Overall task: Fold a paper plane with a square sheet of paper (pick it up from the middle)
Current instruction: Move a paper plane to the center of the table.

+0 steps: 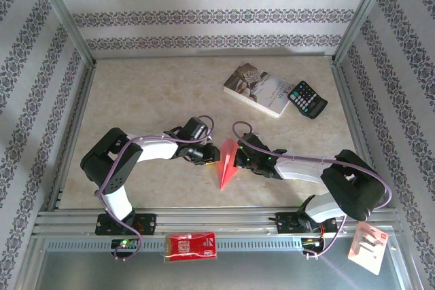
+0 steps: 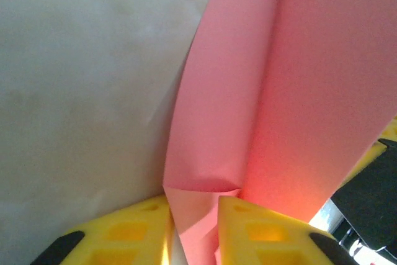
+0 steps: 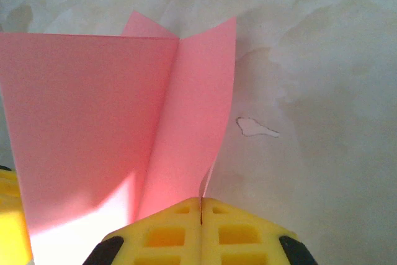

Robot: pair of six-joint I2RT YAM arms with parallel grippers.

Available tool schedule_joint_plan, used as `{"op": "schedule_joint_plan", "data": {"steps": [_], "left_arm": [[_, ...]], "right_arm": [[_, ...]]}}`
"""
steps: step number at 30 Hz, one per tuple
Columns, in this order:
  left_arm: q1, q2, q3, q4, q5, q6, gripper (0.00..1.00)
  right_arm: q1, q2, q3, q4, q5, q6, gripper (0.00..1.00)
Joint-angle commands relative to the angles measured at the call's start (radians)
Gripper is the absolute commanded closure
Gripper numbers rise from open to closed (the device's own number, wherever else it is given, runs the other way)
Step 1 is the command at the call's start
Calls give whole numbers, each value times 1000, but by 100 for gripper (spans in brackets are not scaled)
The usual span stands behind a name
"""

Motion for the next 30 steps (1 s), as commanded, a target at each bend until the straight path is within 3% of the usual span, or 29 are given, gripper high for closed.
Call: {"op": "schedule_joint_plan", "data": {"steps": [1, 11, 30], "left_arm": [[-10, 0, 14, 41, -24, 4, 82], [32, -80, -64, 152, -78, -50, 100], [132, -181, -173, 153, -193, -92, 100]], "right_arm": [[-13, -6, -7, 7, -11, -13, 100], [-62, -25, 32, 13, -50, -68, 99], [-133, 231, 235, 104, -170, -151, 99]]}}
